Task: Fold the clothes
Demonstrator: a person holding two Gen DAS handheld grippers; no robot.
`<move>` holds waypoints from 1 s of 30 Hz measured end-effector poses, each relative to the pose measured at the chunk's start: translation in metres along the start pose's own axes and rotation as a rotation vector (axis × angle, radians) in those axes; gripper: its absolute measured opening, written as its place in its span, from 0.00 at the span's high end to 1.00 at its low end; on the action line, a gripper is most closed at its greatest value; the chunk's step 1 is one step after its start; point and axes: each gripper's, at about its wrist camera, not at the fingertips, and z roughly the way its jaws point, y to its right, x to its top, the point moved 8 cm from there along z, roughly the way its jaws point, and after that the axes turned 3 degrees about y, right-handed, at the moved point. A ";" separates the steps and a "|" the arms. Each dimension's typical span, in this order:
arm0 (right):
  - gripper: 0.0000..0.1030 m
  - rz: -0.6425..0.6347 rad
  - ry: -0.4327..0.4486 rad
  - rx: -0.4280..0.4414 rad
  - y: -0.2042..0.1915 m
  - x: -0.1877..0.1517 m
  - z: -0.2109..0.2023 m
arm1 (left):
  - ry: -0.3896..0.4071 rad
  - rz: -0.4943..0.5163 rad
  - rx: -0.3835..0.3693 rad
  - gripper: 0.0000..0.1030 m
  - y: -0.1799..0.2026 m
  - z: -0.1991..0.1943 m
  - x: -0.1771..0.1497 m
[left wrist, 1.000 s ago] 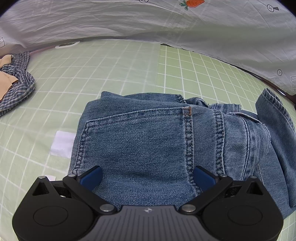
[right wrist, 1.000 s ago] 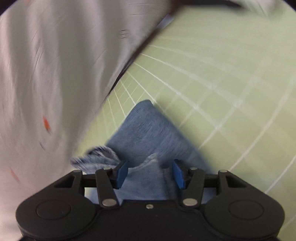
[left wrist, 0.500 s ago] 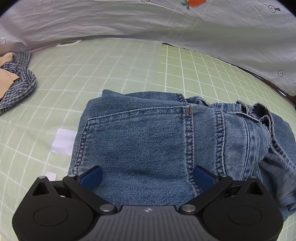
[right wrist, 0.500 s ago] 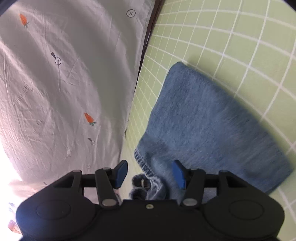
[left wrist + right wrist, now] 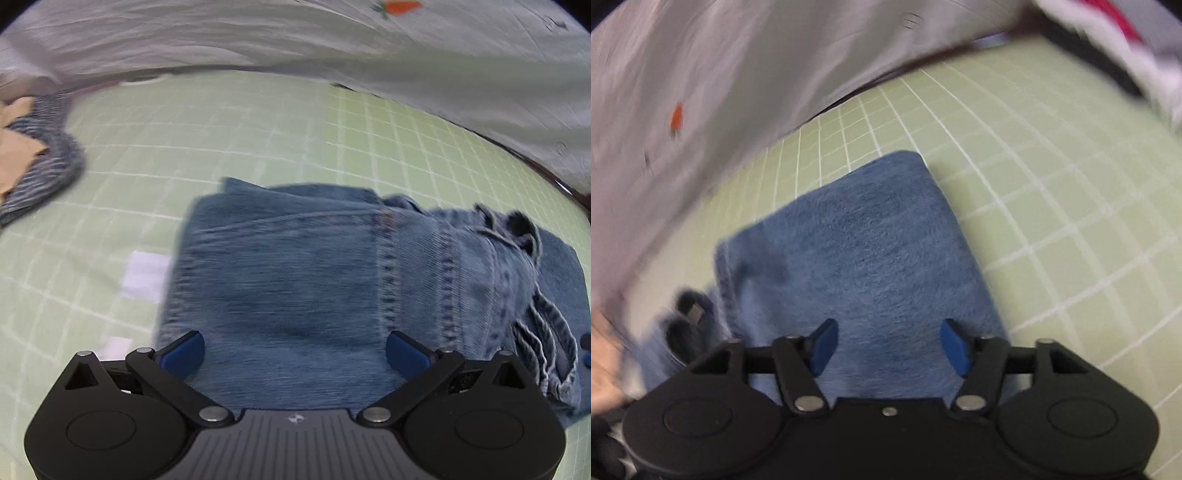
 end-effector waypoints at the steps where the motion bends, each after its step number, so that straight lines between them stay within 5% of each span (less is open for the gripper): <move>1: 0.20 -0.071 0.016 -0.055 -0.004 0.002 0.000 | 0.012 -0.011 0.025 0.00 -0.007 -0.004 0.001; 3: 0.17 -0.194 0.060 -0.118 -0.016 0.007 -0.001 | 0.028 -0.035 0.072 0.00 -0.021 -0.009 0.000; 7: 0.02 -0.326 0.086 -0.078 -0.048 0.009 0.011 | 0.012 -0.081 0.085 0.00 -0.038 -0.008 -0.007; 11: 0.01 -0.473 0.008 -0.051 -0.078 -0.018 0.048 | 0.000 -0.125 0.091 0.00 -0.050 -0.008 -0.014; 12: 0.00 -0.491 0.050 -0.051 -0.082 -0.024 0.049 | -0.001 -0.128 0.089 0.00 -0.051 -0.007 -0.014; 19: 0.00 -0.475 0.098 -0.024 -0.065 -0.027 0.045 | -0.038 -0.235 0.030 0.00 -0.057 0.003 -0.018; 30: 0.00 -0.478 0.116 -0.022 -0.073 -0.031 0.046 | -0.054 -0.261 0.021 0.00 -0.059 0.001 -0.022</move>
